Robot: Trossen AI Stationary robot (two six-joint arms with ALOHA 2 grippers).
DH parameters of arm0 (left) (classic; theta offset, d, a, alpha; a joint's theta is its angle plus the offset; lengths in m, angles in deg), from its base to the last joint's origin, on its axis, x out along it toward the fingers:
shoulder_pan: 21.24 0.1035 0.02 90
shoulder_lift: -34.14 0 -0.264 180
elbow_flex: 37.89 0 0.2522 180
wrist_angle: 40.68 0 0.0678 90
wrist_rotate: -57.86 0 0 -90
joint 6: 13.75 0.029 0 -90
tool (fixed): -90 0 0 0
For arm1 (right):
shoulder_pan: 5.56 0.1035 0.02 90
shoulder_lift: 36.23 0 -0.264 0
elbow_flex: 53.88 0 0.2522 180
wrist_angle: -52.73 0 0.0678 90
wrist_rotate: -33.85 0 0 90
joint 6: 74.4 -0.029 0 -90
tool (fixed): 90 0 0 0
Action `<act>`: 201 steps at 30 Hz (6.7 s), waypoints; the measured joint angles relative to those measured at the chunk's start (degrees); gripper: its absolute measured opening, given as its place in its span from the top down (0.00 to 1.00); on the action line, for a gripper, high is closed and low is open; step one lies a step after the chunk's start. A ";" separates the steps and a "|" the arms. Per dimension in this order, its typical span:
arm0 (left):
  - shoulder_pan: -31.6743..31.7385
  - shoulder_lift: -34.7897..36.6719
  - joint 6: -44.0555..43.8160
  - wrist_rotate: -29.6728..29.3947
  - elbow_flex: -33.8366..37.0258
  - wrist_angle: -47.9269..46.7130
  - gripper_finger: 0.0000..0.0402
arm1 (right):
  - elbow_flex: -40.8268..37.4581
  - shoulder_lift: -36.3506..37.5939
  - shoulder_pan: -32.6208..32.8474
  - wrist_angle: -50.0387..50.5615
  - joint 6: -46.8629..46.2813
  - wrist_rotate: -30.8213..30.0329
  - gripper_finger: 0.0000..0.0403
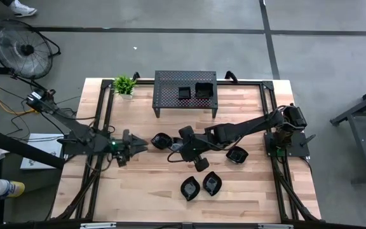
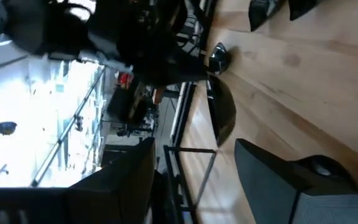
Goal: Pick & Place Mini shaped plates
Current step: Put the leaf-shaped plate on the shelf
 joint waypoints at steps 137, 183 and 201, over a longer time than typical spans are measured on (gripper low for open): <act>32.88 -19.68 5.85 20.25 -23.05 -26.83 1.00 | -0.85 9.77 2.80 14.10 -11.89 -16.38 0.56; 62.93 -26.49 -13.89 32.93 -30.97 -29.60 1.00 | -0.83 9.77 2.64 11.88 -12.70 -16.58 0.57; 62.86 -29.79 -13.85 33.16 -30.99 -28.18 1.00 | -0.83 9.73 2.67 11.90 -12.88 -16.38 0.58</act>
